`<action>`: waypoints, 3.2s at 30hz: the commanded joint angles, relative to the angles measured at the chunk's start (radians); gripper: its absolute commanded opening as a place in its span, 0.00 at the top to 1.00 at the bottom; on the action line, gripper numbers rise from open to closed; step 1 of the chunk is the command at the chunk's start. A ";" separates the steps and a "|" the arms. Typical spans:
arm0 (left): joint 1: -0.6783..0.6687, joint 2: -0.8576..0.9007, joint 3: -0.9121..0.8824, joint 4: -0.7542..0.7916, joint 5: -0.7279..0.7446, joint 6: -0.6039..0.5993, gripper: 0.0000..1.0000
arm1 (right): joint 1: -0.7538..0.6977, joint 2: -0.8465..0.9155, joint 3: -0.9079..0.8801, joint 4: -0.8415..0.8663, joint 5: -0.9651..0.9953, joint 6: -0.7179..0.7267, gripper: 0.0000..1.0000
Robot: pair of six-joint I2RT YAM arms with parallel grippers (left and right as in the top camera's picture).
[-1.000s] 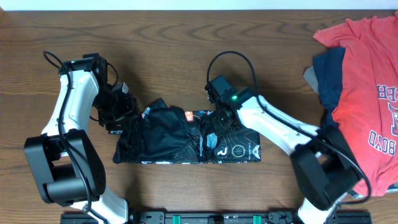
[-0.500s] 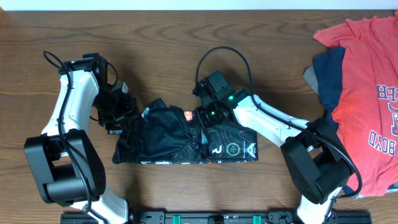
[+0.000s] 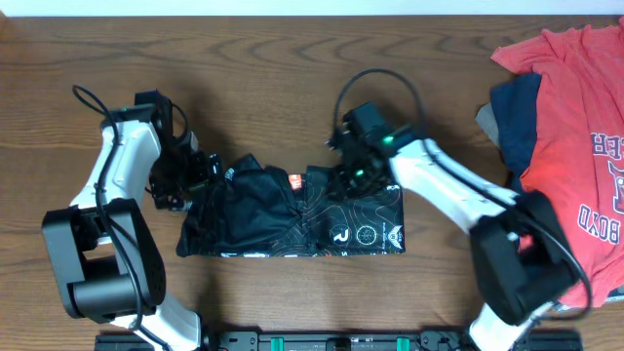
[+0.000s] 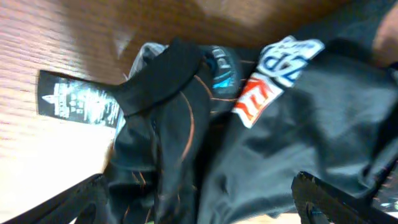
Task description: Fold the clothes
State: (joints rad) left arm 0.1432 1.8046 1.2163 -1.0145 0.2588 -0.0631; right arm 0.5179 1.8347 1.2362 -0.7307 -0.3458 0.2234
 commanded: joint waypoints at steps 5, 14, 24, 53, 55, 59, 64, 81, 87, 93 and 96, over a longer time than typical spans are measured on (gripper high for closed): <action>0.004 0.005 -0.016 0.039 0.055 0.000 0.05 | -0.029 -0.088 0.007 -0.032 0.088 0.007 0.49; -0.077 -0.034 0.058 0.212 0.153 -0.001 0.06 | -0.027 -0.087 0.007 -0.048 0.088 0.009 0.49; -0.311 0.063 0.058 0.333 0.087 -0.081 0.22 | -0.029 -0.088 0.007 -0.108 0.115 0.042 0.52; -0.489 0.017 0.058 0.105 0.340 -0.069 0.94 | -0.086 -0.088 0.007 -0.169 0.226 0.121 0.58; -0.521 0.017 0.057 0.094 0.340 -0.069 0.94 | -0.092 -0.088 0.007 -0.175 0.226 0.121 0.58; -0.584 0.017 0.056 0.089 0.331 -0.069 0.94 | -0.094 -0.088 0.007 -0.179 0.226 0.121 0.58; -0.623 0.017 0.056 0.106 0.253 -0.069 0.51 | -0.094 -0.088 0.007 -0.183 0.226 0.121 0.58; -0.114 -0.132 0.088 -0.044 -0.036 -0.069 0.03 | -0.094 -0.088 0.007 -0.209 0.226 0.121 0.57; -0.003 -0.089 0.003 -0.043 -0.035 -0.068 0.02 | -0.094 -0.088 0.007 -0.212 0.226 0.121 0.57; 0.000 -0.009 -0.065 -0.016 -0.035 -0.023 0.02 | -0.094 -0.088 0.007 -0.220 0.226 0.121 0.57; 0.000 0.026 -0.101 0.030 -0.035 -0.023 0.02 | -0.094 -0.088 0.007 -0.224 0.226 0.121 0.57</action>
State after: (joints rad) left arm 0.1421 1.8023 1.1416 -0.9977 0.2321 -0.1055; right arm 0.4305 1.7500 1.2369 -0.9504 -0.1295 0.3305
